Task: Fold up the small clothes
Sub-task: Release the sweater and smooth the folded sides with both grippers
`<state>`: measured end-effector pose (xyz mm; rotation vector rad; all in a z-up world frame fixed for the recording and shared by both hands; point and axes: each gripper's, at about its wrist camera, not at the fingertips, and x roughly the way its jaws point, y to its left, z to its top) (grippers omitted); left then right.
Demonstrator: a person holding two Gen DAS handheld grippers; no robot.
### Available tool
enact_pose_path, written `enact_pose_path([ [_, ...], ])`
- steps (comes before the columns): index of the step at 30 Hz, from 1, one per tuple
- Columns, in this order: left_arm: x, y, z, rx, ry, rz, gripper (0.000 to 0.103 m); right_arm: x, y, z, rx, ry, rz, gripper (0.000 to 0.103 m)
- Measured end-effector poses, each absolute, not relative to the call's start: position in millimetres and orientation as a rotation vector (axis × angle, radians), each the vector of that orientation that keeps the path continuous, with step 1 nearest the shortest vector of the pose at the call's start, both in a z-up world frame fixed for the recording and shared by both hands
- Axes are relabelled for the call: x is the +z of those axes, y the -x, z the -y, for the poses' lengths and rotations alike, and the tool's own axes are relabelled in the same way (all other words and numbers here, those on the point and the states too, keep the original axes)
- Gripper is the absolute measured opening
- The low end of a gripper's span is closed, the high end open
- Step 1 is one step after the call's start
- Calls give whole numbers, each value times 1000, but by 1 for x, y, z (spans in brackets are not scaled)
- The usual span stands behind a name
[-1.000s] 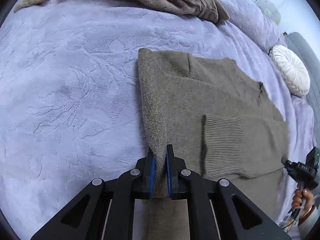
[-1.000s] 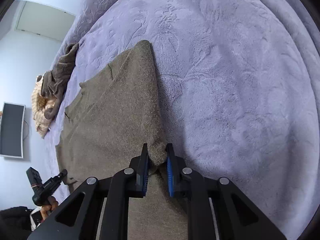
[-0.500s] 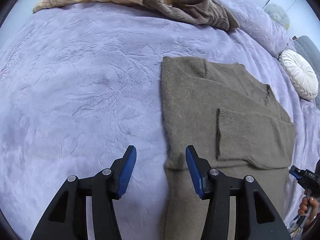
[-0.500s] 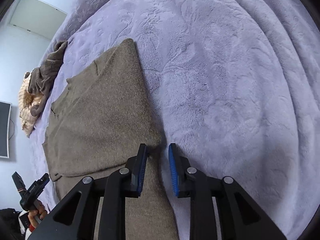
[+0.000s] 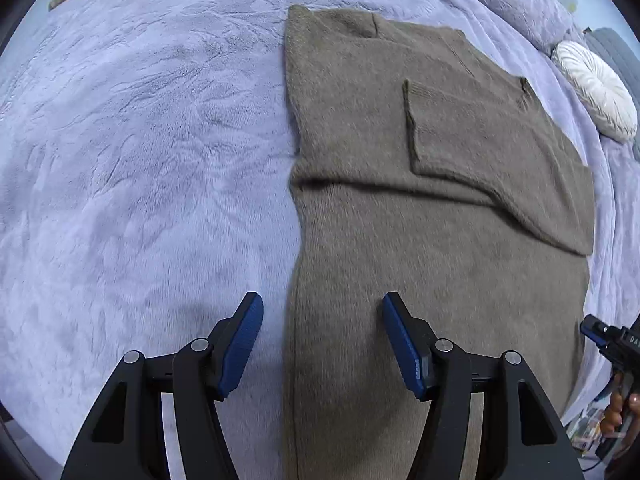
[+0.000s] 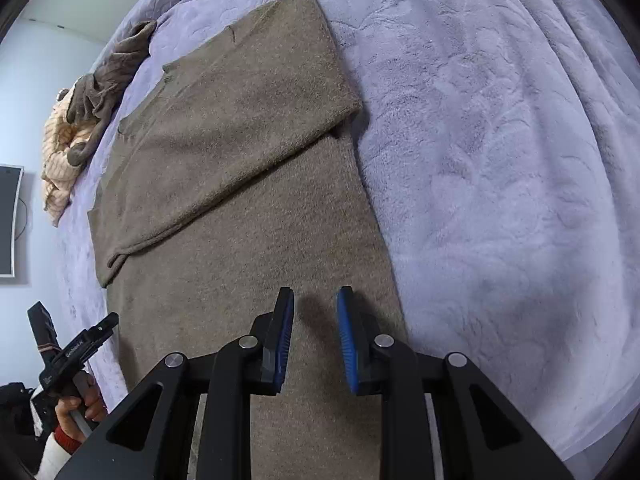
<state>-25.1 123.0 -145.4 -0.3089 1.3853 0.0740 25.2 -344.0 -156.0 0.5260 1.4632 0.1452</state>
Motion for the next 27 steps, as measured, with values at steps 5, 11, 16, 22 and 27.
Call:
enact_pose_path([
  [5,-128,41,-107,63,284,-1398,63,-144,-12,342,141,-549,-1460,44],
  [11,-109,61,-96,36,280,-1410,63,-132,-4,334,164,-555,-1474,49],
  [16,-97,71,-78,35,264,-1411,77,-126,0,319,203,-532,-1494,51],
  [22,-87,83,-60,90,267,-1393,97,-121,1,310,273,-482,-1517,59],
  [27,-86,94,-41,146,255,-1398,98,-119,-1,314,321,-456,-1527,67],
])
